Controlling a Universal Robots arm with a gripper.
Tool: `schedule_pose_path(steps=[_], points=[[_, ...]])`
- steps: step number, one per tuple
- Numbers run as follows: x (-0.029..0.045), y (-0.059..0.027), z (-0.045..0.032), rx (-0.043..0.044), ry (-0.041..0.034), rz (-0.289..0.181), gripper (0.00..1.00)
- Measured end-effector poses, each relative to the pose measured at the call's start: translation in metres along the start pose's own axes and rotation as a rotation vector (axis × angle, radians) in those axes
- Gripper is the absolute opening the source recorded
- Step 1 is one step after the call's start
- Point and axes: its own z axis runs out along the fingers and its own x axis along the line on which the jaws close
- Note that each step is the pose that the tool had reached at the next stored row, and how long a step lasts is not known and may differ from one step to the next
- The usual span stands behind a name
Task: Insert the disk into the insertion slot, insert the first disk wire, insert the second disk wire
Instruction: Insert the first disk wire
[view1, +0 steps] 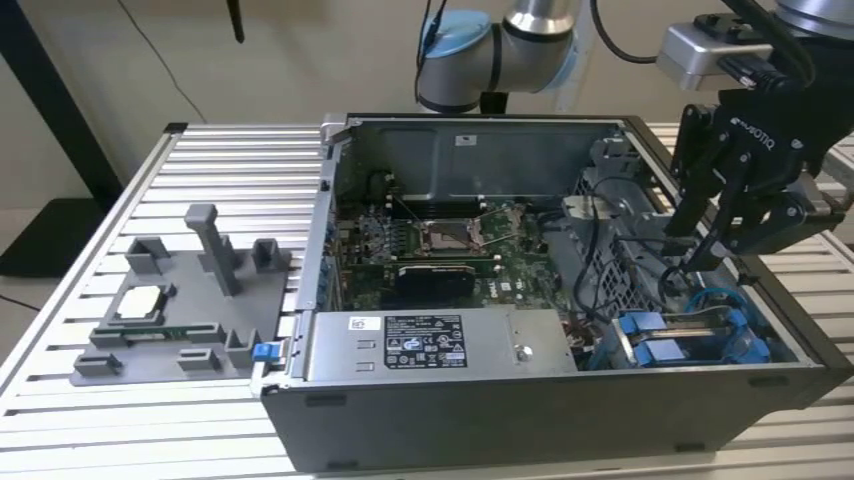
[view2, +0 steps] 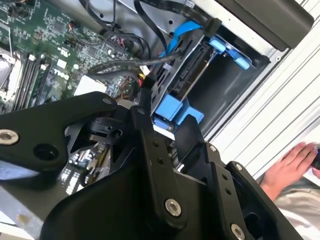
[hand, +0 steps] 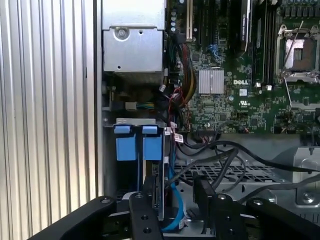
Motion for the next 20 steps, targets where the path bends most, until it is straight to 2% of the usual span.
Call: schedule_pose_path(steps=[3,9,12,15,19,20], points=[[-0.0030,-0.0032,0.0037,-0.0022,0.0009,0.000,1.00],[-0.0055,-0.0065,0.0101,-0.0188,0.0012,0.017,1.00],[-0.0061,-0.0065,0.0114,-0.0218,-0.0020,0.031,1.00],[-0.0066,-0.0065,0.0119,-0.0222,-0.0098,0.042,1.00],[-0.0069,-0.0065,0.0121,-0.0229,-0.0308,0.056,1.00],[-0.0069,-0.0065,0.0121,-0.0232,-0.0382,0.059,1.00]])
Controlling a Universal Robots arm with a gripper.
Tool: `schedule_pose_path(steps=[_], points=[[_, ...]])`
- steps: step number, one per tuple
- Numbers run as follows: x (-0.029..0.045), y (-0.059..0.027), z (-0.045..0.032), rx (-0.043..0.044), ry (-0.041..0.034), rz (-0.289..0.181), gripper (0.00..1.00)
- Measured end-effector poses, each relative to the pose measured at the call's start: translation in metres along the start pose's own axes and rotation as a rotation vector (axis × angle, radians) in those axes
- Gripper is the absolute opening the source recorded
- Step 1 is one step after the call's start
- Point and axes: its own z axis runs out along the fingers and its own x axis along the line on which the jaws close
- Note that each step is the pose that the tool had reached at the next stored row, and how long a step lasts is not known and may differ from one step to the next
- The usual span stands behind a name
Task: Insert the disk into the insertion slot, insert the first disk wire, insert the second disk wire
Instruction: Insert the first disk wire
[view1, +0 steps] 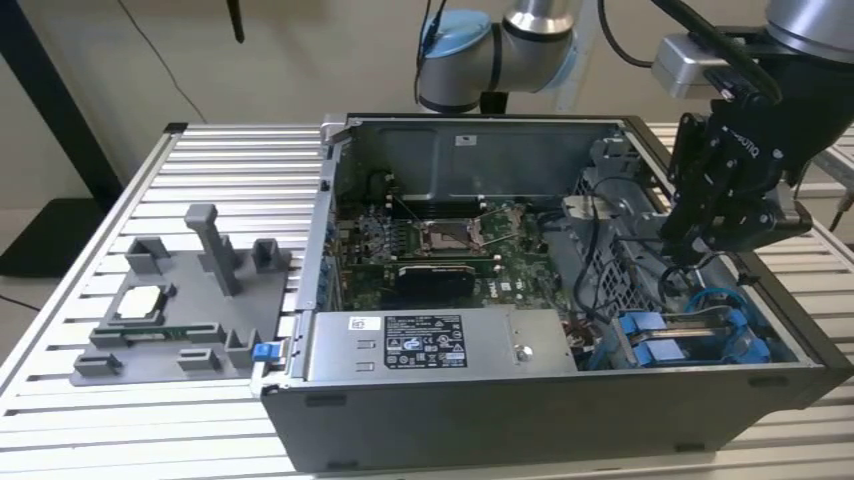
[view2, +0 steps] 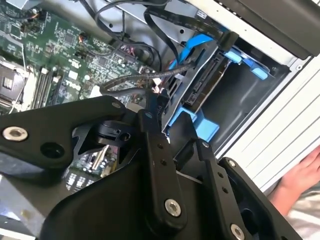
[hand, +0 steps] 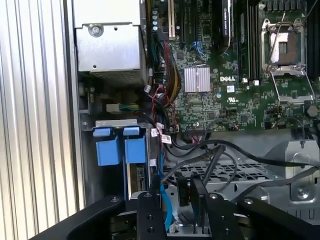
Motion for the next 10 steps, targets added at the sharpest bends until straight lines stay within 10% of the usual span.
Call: schedule_pose_path(steps=[5,6,10], points=[[-0.0002,0.0000,0.0001,-0.0005,-0.0106,0.006,1.00],[-0.0003,0.0000,0.0001,-0.0005,-0.0106,0.006,0.00],[-0.0004,0.0000,0.0001,-0.0004,-0.0112,0.007,0.00]])
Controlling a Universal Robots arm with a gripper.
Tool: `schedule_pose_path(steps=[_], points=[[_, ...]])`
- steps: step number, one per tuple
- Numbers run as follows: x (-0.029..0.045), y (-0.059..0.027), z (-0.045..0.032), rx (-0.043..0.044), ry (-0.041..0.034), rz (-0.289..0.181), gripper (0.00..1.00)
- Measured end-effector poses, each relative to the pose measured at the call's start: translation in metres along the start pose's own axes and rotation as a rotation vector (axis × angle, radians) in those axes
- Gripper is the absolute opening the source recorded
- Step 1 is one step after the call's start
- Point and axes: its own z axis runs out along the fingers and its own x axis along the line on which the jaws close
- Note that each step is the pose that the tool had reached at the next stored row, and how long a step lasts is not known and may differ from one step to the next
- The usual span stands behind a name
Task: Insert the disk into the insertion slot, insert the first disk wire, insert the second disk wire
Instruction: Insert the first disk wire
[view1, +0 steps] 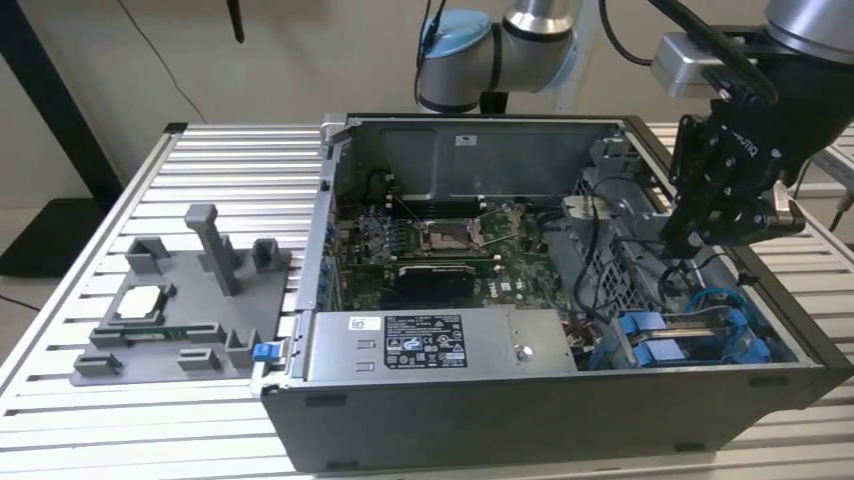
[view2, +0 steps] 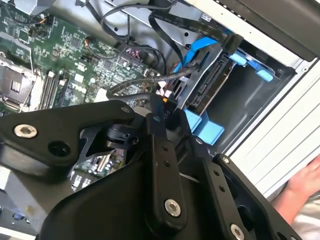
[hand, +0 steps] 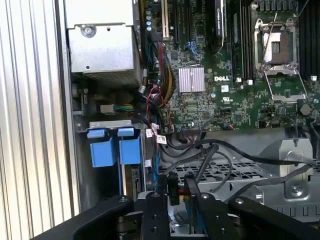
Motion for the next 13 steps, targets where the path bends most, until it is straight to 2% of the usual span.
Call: schedule_pose_path(steps=[7,12,13], points=[[-0.0002,0.0000,0.0000,0.0007,-0.0039,0.002,0.00],[-0.0003,0.0000,0.0001,0.0009,-0.0036,0.002,0.00],[-0.0003,0.0000,0.0002,0.0011,-0.0005,0.002,0.00]])
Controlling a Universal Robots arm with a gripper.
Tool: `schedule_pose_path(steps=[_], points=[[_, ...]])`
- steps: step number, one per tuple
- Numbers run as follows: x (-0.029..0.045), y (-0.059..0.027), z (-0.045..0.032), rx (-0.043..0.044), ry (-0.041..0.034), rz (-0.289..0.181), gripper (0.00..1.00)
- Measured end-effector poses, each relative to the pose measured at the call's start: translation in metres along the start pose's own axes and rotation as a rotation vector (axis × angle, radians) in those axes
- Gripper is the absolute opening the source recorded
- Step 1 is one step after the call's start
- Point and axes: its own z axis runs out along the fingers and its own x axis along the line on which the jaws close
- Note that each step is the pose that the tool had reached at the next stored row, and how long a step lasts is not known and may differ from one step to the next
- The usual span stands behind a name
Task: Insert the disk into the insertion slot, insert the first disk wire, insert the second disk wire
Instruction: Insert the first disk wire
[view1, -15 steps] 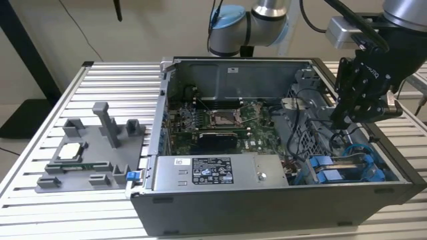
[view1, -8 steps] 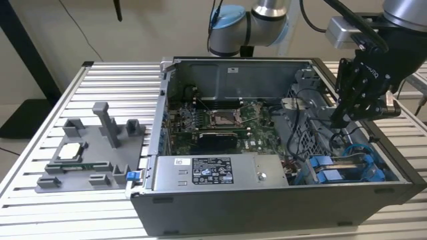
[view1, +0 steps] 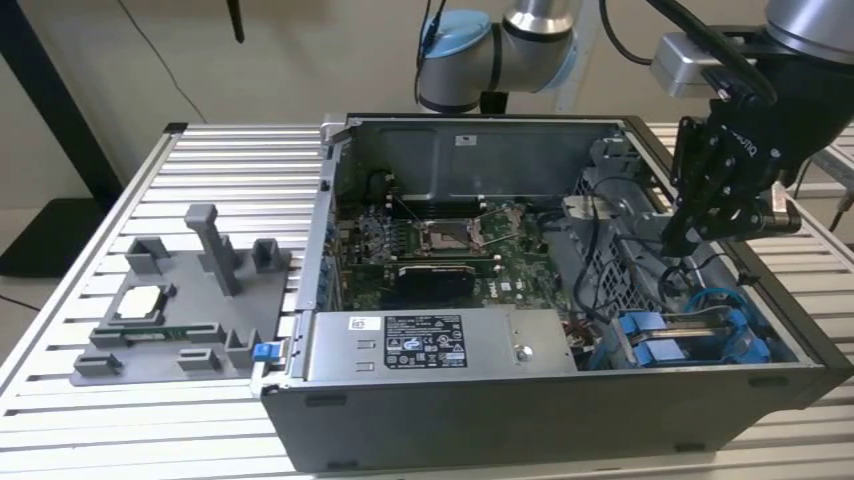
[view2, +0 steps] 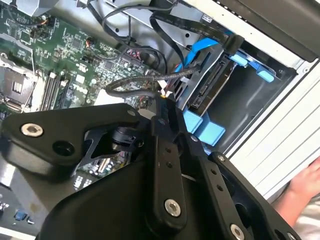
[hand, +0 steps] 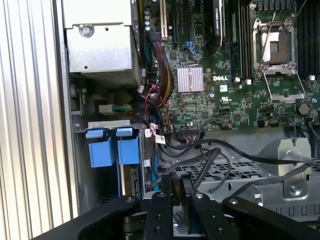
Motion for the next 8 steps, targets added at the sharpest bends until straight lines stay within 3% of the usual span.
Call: schedule_pose_path(steps=[1,5,8], points=[[0.0000,0.0000,0.0001,0.0007,0.0078,0.000,0.00],[0.0001,0.0000,0.0006,0.0046,0.0593,-0.001,0.00],[0.0003,-0.0001,0.0028,0.0059,0.0750,-0.002,0.00]])
